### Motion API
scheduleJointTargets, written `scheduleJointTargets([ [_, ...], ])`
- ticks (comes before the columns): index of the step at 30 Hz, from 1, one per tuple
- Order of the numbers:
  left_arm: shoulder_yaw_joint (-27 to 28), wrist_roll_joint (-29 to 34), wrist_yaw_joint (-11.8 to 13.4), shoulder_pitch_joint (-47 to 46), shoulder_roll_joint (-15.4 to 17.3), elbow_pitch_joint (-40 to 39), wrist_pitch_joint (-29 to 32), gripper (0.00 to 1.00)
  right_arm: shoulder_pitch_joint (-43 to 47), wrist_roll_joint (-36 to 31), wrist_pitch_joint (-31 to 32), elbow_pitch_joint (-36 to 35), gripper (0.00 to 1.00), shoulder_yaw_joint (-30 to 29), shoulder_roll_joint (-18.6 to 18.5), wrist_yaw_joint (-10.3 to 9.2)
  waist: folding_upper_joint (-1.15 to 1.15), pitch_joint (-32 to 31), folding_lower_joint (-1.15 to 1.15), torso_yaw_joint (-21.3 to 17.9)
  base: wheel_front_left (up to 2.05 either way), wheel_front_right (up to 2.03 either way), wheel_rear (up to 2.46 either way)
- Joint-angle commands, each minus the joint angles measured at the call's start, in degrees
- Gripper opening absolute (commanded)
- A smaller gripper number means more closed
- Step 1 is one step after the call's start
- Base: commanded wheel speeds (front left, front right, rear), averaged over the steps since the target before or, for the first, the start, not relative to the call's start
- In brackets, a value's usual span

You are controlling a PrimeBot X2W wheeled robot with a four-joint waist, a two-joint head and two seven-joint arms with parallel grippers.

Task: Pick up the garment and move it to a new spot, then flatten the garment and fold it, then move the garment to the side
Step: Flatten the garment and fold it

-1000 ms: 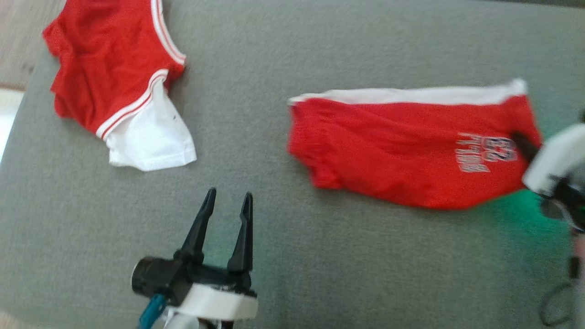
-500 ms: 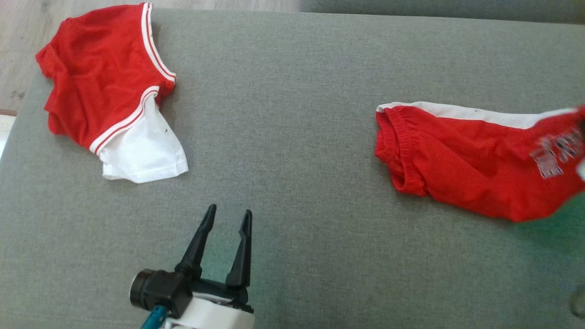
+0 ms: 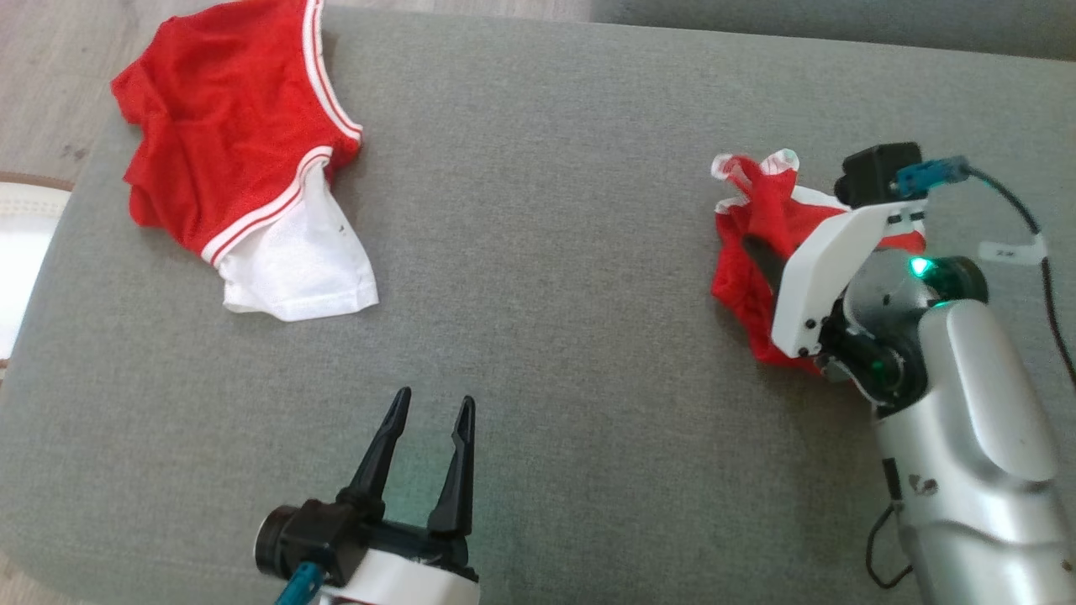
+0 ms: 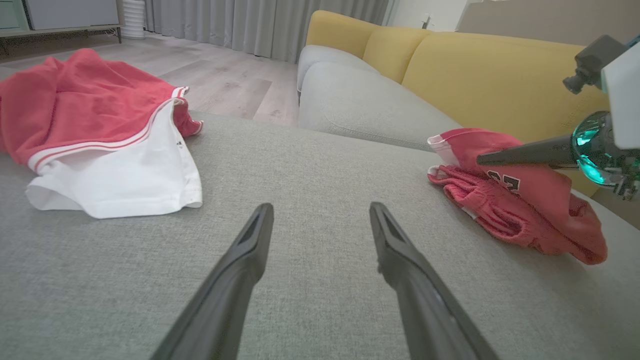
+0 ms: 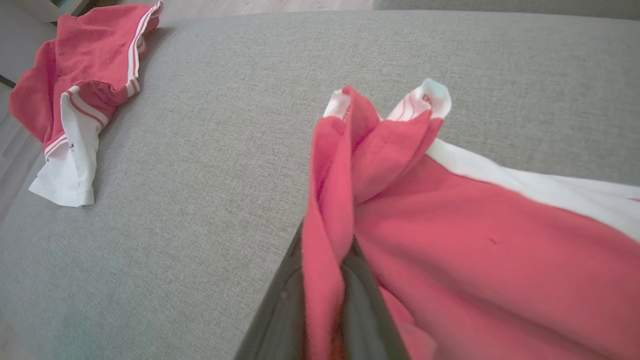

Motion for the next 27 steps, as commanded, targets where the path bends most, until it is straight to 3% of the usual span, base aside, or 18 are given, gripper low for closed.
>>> scheduleJointTargets([
  [1, 1.30, -0.49, 0.41, -1.70, -0.30, -1.42, -0.54, 1.00, -1.49, -0.30, -1.18, -1.43, 0.21, 1.54, 0.90, -0.04, 0.00, -0.14, 0.00, 0.26, 0.00, 0.00, 0.00],
  [4, 1.40, -0.77, 0.76, -1.38, -0.30, -1.45, -0.54, 1.00, -1.16, 0.02, -2.02, -0.53, 0.58, 3.31, 0.57, -0.04, 0.00, -0.27, 0.00, 0.12, 0.00, 0.00, 0.00],
  [5, 1.49, -0.84, 0.88, -1.25, -0.30, -1.46, -0.54, 1.00, -0.95, 0.23, -2.19, -0.48, 1.00, 4.29, 0.30, -0.04, 0.00, -0.34, 0.00, -0.08, 0.00, 0.00, 0.00],
  [11, 2.47, -1.17, 1.27, -0.99, -0.31, -1.26, -0.55, 1.00, 2.00, 5.41, -2.27, -2.85, 1.00, 10.96, -0.82, -0.04, 0.00, -1.02, 0.00, -2.15, 0.00, 0.00, 0.00],
  [17, 4.51, -0.87, 1.23, -0.40, -0.31, -0.77, -0.55, 1.00, 6.58, 9.22, -8.27, -9.54, 1.00, 13.77, -1.57, -0.04, 0.00, -3.32, 0.00, -4.65, 0.00, 0.00, 0.00],
  [21, 5.60, -0.67, 1.22, 0.26, -0.31, -0.90, -0.55, 1.00, 9.17, 7.91, -12.87, -13.17, 1.00, 12.73, -3.72, -0.04, 0.00, -4.61, 0.00, -5.75, 0.00, 0.00, 0.00],
  [27, 7.67, 0.08, 0.90, 2.45, -0.31, -1.27, -0.55, 1.00, 15.08, -1.12, -26.18, -17.19, 1.00, 8.88, -9.53, -0.04, 0.00, -7.33, 0.00, -7.59, 0.00, 0.00, 0.00],
])
